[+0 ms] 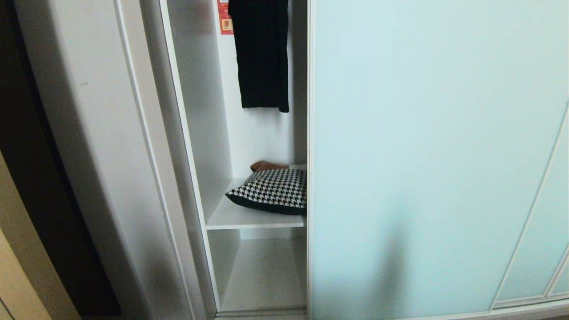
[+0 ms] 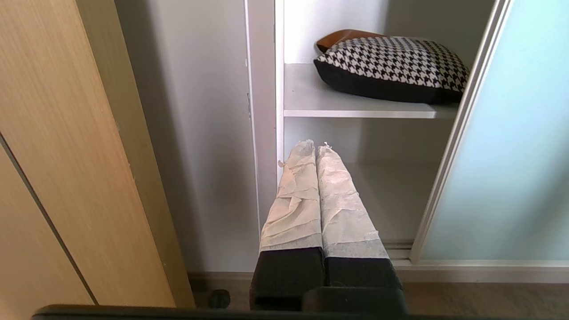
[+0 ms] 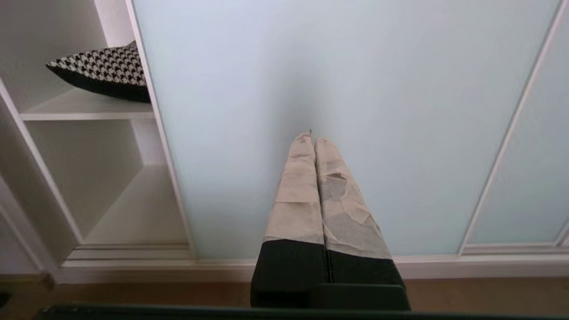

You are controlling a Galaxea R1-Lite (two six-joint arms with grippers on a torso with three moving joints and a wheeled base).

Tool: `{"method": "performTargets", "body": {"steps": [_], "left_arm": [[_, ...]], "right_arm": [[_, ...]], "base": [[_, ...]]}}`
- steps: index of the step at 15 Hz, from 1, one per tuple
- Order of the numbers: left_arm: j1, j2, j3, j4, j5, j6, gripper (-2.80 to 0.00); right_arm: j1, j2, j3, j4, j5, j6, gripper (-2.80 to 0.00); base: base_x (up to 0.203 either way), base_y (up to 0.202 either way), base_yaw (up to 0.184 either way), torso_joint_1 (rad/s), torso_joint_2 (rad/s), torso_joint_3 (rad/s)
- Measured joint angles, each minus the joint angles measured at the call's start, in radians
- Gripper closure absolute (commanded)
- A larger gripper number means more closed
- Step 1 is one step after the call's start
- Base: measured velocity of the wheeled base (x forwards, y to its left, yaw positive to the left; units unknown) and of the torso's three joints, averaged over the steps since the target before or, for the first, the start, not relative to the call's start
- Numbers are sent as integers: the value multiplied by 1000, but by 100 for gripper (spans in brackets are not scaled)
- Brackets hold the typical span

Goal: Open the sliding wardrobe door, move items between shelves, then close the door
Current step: Close the door

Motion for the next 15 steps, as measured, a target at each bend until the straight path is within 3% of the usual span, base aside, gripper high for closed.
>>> {"method": "performTargets", "body": {"steps": [4,8,15], "left_arm": [[0,0,0,0,0,0,0],[0,0,0,0,0,0,0],[0,0,0,0,0,0,0]], "right_arm": [[0,-14,0,24,41,-131,0],[0,-15,0,23,9,-24,0],[0,-15,0,22,7,-12,0]], "base": [[0,0,0,0,0,0],[0,0,0,0,0,0],[0,0,0,0,0,0]]}}
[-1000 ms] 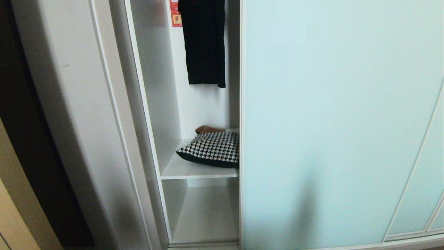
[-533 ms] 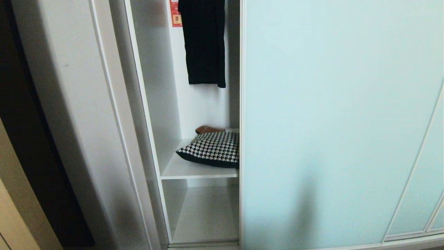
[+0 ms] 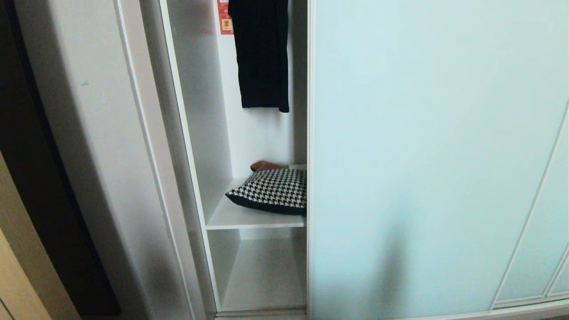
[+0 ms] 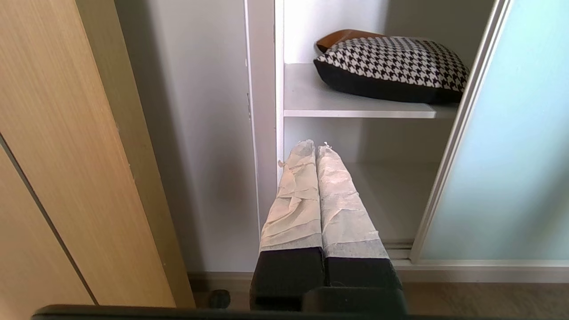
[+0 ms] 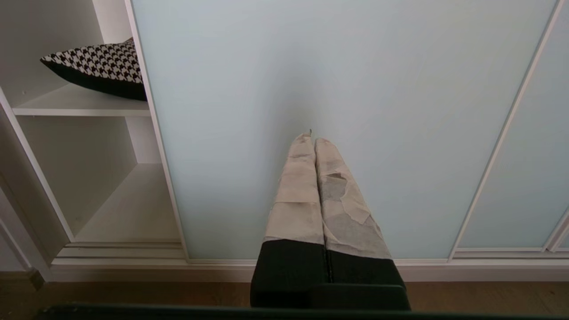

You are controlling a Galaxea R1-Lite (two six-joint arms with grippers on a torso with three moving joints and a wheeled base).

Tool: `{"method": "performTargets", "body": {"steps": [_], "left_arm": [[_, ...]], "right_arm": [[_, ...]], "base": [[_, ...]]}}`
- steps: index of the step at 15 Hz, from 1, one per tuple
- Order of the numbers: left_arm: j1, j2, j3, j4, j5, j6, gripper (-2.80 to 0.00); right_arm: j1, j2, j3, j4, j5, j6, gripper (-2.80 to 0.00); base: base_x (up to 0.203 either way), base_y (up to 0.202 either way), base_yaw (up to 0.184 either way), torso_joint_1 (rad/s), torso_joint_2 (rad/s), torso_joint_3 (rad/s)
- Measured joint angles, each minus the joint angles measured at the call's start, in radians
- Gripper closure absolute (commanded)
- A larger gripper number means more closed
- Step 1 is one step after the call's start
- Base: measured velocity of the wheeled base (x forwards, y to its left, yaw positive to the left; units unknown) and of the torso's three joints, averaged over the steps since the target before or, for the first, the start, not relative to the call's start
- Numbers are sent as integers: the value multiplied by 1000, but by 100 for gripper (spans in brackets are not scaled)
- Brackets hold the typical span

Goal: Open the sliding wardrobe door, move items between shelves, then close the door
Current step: Close the door

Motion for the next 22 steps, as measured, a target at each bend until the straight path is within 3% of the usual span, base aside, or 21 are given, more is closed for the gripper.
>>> {"method": "performTargets", "body": {"steps": [7,12,17,19,22], "left_arm": [[0,0,2,-1,3,11,0],[1,12,-51,20,-15,103,0],[-4,291,-457,17,-47,76,0],[-6,490,-648,10,-109,30,0],[-10,809,-929,5,-255,-24,0]], "right_arm": [[0,0,0,0,0,-1,0],[0,0,0,0,0,-1,0],[0,0,0,0,0,-1,0],[0,0,0,0,0,-1,0],[0,0,0,0,0,-1,0]], "base": [[0,0,0,0,0,0],[0,0,0,0,0,0],[0,0,0,0,0,0],[0,0,0,0,0,0],[0,0,0,0,0,0]]}}
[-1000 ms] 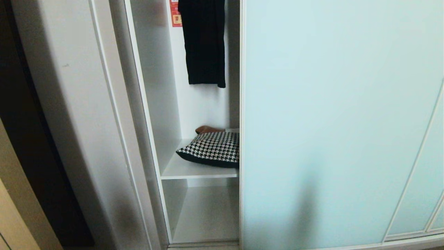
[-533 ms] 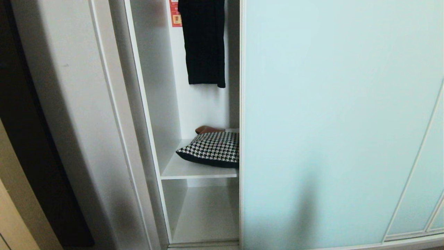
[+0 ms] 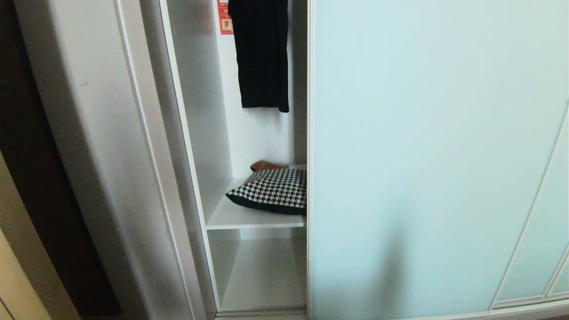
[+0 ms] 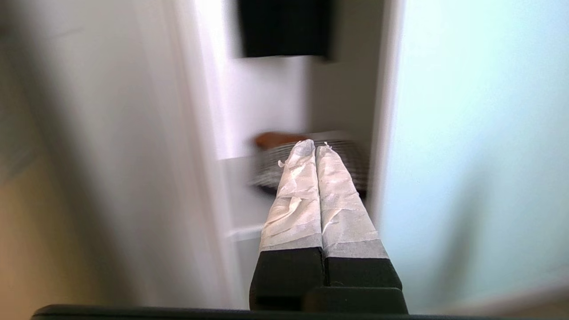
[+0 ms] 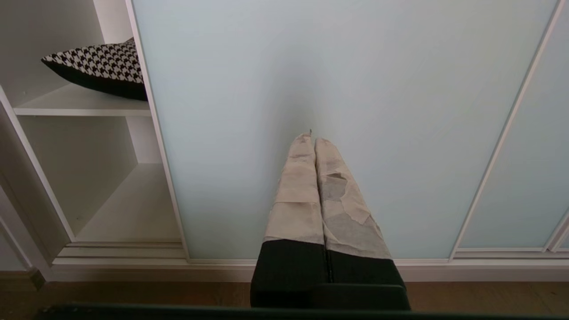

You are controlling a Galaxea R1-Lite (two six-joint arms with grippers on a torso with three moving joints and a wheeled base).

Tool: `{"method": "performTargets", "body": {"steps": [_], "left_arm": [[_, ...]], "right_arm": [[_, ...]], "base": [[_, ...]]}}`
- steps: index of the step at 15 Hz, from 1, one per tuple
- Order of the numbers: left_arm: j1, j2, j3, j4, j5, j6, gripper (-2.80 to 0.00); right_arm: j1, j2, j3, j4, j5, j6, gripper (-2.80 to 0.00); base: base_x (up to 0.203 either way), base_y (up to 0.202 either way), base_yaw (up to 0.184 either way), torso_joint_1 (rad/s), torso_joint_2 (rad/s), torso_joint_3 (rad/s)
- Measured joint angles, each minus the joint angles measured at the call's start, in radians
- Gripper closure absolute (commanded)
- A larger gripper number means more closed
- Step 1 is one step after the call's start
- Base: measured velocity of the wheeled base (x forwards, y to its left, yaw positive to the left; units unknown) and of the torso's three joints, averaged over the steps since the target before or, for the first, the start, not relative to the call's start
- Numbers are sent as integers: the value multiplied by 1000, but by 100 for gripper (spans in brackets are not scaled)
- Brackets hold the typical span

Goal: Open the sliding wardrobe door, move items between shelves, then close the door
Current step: Close the door

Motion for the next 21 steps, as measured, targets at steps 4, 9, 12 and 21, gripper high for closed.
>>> {"method": "performTargets", "body": {"steps": [4,9,12,21], "left_arm": [[-70,414,-327,-2,-197,-29,0],[-241,847,-632,-9,-261,-51,0],[-356,1028,-732,-45,-290,-87,0],[-479,1382,-948,-126,-253,-173,0]], "right_arm": [[0,0,0,0,0,0,0],[0,0,0,0,0,0,0],[0,0,0,0,0,0,0],[0,0,0,0,0,0,0]], "base": [[0,0,0,0,0,0],[0,0,0,0,0,0],[0,0,0,0,0,0],[0,0,0,0,0,0]]}}
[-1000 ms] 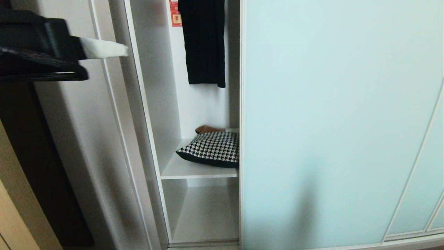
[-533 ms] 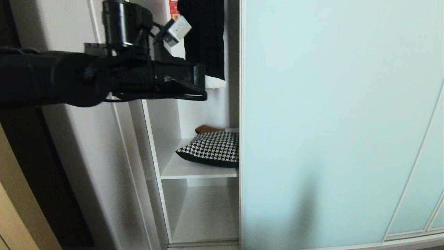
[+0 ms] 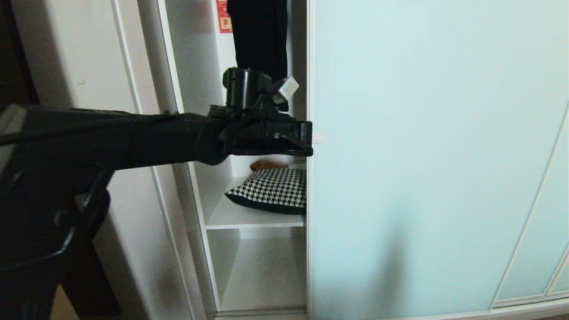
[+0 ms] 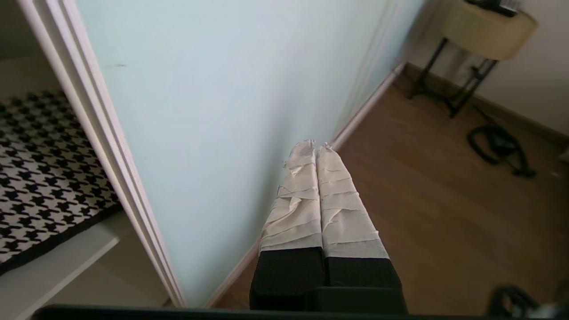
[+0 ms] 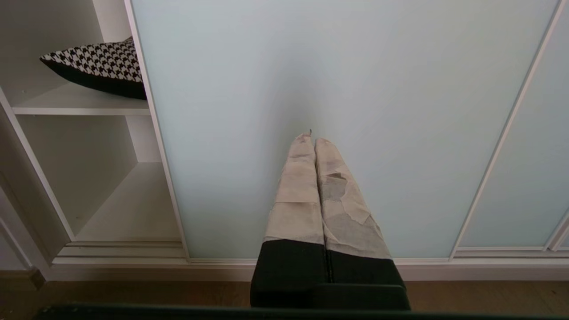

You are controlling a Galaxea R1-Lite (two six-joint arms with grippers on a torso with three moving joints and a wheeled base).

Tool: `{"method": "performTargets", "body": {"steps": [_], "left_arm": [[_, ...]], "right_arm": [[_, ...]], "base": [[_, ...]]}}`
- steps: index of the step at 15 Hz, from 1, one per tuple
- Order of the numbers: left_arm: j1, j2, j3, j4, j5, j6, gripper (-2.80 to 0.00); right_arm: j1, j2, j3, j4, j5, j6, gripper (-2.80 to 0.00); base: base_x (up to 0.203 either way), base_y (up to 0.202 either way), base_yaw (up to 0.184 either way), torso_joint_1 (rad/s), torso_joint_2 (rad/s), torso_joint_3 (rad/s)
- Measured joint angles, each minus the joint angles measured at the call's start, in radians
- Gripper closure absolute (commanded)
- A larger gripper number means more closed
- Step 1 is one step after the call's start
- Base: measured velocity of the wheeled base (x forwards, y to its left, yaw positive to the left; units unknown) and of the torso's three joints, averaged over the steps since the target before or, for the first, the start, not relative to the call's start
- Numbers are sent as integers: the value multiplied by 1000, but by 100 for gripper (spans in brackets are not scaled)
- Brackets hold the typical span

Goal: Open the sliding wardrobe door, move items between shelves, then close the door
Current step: Close the door

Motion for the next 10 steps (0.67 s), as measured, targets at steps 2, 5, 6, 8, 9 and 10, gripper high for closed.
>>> {"method": "performTargets", "body": {"steps": [2,5,6,8,9,10], "left_arm": [[-20,71,-37,-51,67,-21,0],[-51,163,-49,-162,230,-26,0],[-59,187,-50,-195,286,-27,0],[-67,223,-50,-231,344,-29,0],[-70,239,-50,-254,385,-30,0],[-75,254,-51,-284,428,-29,0]], "right_arm": [[0,0,0,0,0,0,0],[0,0,0,0,0,0,0],[0,0,0,0,0,0,0],[0,0,0,0,0,0,0],[0,0,0,0,0,0,0],[0,0,0,0,0,0,0]], "base": [[0,0,0,0,0,0],[0,0,0,0,0,0],[0,0,0,0,0,0],[0,0,0,0,0,0],[0,0,0,0,0,0],[0,0,0,0,0,0]]}}
